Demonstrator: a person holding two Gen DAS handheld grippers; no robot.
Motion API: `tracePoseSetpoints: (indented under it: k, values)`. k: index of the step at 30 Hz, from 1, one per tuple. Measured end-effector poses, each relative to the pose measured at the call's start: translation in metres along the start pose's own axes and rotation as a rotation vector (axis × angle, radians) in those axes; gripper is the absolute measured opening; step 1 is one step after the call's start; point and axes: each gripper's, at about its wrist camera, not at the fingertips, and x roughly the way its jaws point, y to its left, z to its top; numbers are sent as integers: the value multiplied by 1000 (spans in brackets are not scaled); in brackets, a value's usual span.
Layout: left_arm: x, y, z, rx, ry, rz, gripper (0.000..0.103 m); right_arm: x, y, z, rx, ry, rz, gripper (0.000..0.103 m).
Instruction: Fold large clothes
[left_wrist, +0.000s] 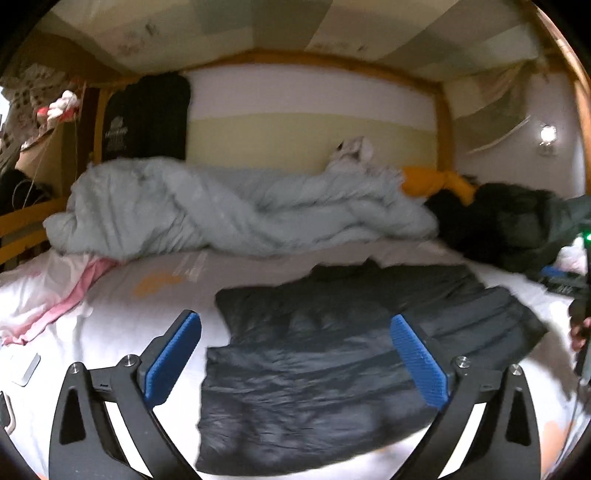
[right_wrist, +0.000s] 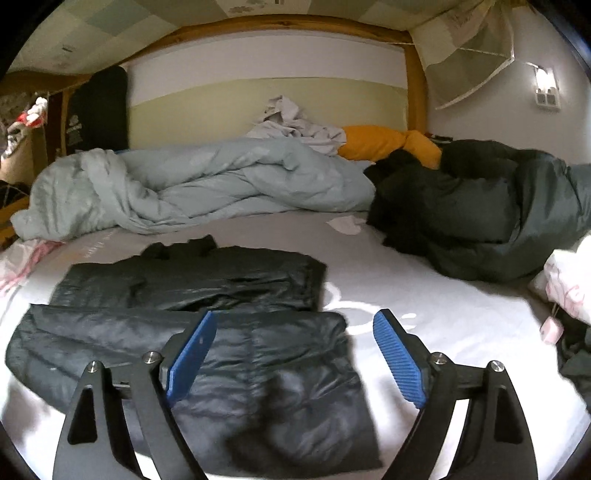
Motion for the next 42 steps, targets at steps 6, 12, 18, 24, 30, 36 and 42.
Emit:
tracePoseSetpoints:
  k: [6, 12, 18, 24, 30, 36, 42]
  values:
    - [-6, -20, -16, 25, 35, -16, 102, -20, 14, -21, 26, 38, 77, 92]
    - [11, -44, -32, 120, 159, -75, 102, -31, 32, -32, -57, 60, 111, 98]
    - [37, -76, -68, 305, 381, -146, 102, -21, 66, -50, -290, 170, 176, 102]
    - [49, -87, -93, 423, 421, -40, 102, -9, 110, -88, -584, 239, 110, 102]
    - [72, -75, -107, 425, 440, 78, 103, 3, 124, -106, -674, 212, -21, 102]
    - [82, -57, -105, 354, 447, 146, 103, 24, 110, -105, -657, 217, -158, 102]
    - [91, -38, -101, 301, 460, 172, 103, 34, 89, -96, -594, 235, -230, 102]
